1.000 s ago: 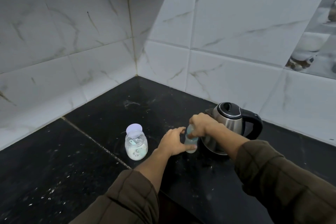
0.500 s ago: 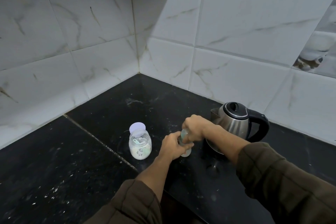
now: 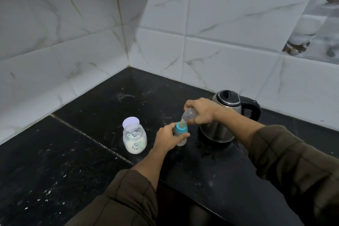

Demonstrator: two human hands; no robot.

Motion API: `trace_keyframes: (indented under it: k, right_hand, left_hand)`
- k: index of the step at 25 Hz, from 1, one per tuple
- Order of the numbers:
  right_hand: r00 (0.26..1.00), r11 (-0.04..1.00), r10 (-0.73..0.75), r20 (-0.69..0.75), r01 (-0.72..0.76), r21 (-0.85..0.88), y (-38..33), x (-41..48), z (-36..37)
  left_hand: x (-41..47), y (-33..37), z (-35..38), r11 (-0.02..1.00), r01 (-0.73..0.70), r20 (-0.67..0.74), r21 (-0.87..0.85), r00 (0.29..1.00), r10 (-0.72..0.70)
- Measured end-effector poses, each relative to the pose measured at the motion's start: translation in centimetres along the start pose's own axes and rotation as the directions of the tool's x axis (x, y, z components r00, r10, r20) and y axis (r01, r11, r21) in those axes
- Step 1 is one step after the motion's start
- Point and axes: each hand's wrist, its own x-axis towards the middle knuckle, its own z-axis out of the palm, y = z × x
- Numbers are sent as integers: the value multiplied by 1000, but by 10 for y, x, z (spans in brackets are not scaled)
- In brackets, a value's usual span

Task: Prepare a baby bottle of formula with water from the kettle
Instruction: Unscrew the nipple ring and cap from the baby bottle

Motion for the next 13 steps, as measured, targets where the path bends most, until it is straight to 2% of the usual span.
trace_keyframes:
  k: [3, 5, 9, 13]
  right_hand:
    - [989, 992, 87, -123, -74, 103, 23, -24, 11]
    - [983, 986, 118, -140, -100, 130, 29, -32, 11]
    - [992, 992, 124, 18, -124, -12, 24, -39, 17]
    - [957, 977, 176, 230, -142, -157, 16, -43, 46]
  left_hand:
    - [-4, 4, 8, 1000, -7, 25, 14, 1000, 7]
    - [-3, 4, 5, 1000, -3, 5, 30, 1000, 3]
    - [0, 10, 2, 1000, -2, -17, 28, 1000, 2]
    - [-4, 17, 11, 998, -28, -21, 48, 999, 29]
